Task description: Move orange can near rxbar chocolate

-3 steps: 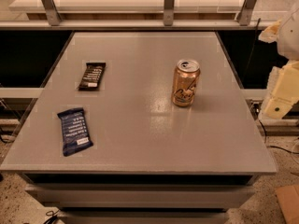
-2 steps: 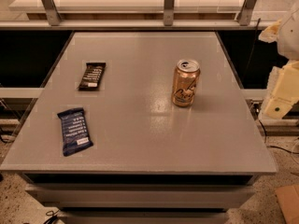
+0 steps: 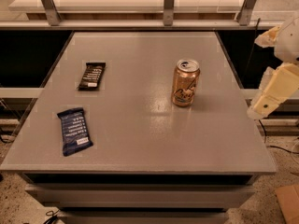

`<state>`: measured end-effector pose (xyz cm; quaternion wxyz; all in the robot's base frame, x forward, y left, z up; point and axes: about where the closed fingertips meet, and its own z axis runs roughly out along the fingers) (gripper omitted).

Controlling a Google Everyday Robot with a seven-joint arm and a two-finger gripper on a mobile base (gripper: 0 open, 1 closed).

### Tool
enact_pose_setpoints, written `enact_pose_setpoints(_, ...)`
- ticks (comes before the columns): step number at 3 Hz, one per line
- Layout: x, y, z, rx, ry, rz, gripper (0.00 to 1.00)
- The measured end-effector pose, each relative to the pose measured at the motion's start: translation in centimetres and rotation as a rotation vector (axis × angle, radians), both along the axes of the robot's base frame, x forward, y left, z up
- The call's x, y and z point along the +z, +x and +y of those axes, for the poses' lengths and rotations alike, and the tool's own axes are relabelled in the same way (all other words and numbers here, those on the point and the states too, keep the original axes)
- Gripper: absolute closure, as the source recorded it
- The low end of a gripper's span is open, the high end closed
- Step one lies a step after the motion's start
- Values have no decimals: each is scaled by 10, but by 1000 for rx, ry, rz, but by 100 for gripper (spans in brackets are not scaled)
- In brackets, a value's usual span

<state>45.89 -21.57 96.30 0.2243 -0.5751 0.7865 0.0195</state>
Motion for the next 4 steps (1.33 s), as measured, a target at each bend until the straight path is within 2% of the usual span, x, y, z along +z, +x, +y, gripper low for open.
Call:
enact_pose_setpoints(2,-62,37,18,12,192,-13,0)
enact_pose_setpoints(3,-84,57,27,-17,290,-45,0)
enact_pose_setpoints(4,-84,57,27,-16,290,-44,0)
